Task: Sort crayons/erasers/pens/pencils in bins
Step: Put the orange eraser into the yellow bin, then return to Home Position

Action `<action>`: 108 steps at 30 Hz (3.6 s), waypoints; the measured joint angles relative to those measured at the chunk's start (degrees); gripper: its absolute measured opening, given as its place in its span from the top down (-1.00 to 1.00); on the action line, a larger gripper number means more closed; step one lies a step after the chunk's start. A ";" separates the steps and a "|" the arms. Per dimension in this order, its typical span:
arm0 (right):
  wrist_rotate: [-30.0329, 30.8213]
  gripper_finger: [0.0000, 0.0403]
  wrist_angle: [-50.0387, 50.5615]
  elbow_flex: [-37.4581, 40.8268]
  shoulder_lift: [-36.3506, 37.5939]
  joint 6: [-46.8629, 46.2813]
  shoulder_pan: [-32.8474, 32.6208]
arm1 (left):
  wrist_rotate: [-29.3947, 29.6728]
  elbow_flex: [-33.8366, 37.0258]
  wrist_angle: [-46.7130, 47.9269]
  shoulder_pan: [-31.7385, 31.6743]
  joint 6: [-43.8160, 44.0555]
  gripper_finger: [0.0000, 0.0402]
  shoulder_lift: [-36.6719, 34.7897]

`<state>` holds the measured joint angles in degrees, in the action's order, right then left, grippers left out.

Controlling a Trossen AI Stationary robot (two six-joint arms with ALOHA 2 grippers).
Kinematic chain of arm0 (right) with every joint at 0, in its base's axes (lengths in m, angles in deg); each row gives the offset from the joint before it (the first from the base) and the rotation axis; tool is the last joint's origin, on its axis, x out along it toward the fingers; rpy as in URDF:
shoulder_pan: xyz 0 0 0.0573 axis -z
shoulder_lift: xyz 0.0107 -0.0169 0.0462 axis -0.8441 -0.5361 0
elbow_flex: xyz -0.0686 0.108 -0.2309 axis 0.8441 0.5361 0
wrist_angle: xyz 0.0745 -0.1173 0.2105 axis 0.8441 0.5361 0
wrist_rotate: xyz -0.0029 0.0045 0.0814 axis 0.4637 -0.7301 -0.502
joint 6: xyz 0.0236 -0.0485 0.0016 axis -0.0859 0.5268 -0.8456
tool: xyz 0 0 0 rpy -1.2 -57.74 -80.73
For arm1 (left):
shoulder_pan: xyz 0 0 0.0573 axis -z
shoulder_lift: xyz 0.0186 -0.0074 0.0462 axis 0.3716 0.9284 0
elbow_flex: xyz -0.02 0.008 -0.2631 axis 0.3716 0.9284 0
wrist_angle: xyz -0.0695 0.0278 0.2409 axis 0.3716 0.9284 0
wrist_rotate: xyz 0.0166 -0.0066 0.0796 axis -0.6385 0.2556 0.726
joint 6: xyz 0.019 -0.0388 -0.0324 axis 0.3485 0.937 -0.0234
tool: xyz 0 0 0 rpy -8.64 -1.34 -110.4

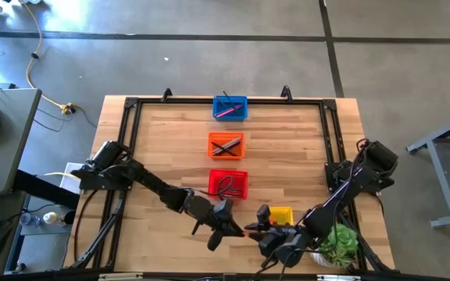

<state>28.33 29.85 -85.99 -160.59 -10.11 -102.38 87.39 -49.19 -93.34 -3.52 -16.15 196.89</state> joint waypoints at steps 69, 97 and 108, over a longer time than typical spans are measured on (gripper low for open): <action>-34.94 0.41 28.74 9.04 8.14 -35.82 15.19 | 8.88 40.07 -3.16 -11.14 -24.17 0.98 -38.10; -44.46 1.00 -11.45 37.80 52.55 3.34 48.63 | -4.22 55.14 11.03 -33.04 -32.39 1.00 -75.29; -39.26 1.00 -21.37 49.57 65.86 2.73 53.81 | -10.91 56.70 12.29 -42.36 -31.00 1.00 -79.72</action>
<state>-10.93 8.47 -36.43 -94.73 -7.38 -48.56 76.48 7.50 -81.05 -45.88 -47.14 117.17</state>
